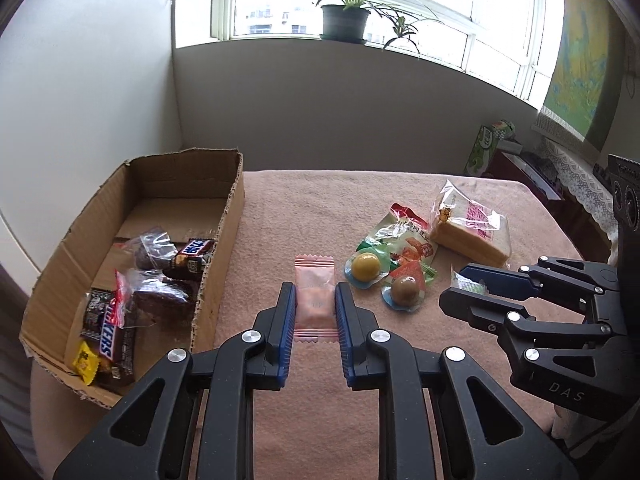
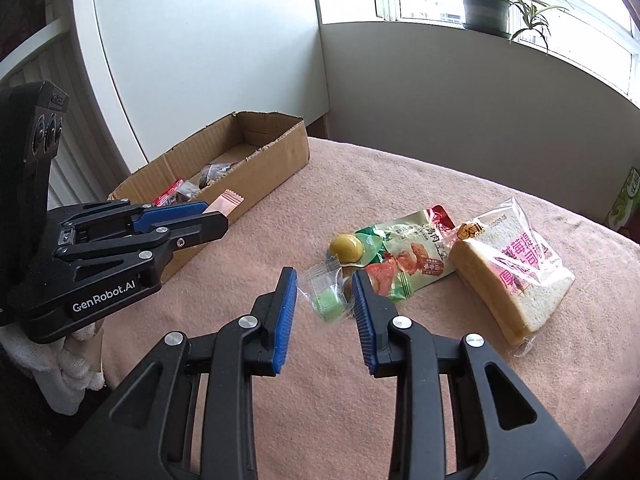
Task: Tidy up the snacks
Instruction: 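Carry both candies into the box and open both grippers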
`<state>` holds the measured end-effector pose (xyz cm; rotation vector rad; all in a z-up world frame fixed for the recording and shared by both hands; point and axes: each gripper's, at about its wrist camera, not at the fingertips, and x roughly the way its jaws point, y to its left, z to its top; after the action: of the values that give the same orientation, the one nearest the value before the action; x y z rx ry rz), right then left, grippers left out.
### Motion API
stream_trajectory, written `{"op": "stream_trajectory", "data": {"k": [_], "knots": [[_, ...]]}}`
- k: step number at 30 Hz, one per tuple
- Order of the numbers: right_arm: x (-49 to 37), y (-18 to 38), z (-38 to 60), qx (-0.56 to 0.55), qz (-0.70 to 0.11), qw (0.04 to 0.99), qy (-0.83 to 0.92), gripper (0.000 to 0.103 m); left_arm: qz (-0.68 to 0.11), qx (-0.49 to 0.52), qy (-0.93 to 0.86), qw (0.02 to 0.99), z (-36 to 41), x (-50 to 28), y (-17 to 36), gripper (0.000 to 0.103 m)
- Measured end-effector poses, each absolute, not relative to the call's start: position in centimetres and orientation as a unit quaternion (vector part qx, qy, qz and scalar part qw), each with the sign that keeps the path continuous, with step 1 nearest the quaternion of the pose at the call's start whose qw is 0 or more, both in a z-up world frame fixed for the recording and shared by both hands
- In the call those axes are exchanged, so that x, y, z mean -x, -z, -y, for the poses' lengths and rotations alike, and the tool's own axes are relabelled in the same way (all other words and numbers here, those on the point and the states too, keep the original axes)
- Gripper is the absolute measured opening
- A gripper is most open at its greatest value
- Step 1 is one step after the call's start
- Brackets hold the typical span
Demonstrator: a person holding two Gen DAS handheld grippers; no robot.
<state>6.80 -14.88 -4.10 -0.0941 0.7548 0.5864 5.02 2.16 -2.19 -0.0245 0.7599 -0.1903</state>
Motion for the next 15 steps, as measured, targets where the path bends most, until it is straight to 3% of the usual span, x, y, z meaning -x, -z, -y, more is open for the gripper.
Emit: {"op": "stream_trajectory", "data": {"k": [15], "knots": [[-8.7, 1.9, 6.0, 0.023, -0.351, 0.876, -0.331, 0.030, -0.341, 0.059, 0.020, 0.938, -10.4, -4.0, 1.6, 0.018]]}}
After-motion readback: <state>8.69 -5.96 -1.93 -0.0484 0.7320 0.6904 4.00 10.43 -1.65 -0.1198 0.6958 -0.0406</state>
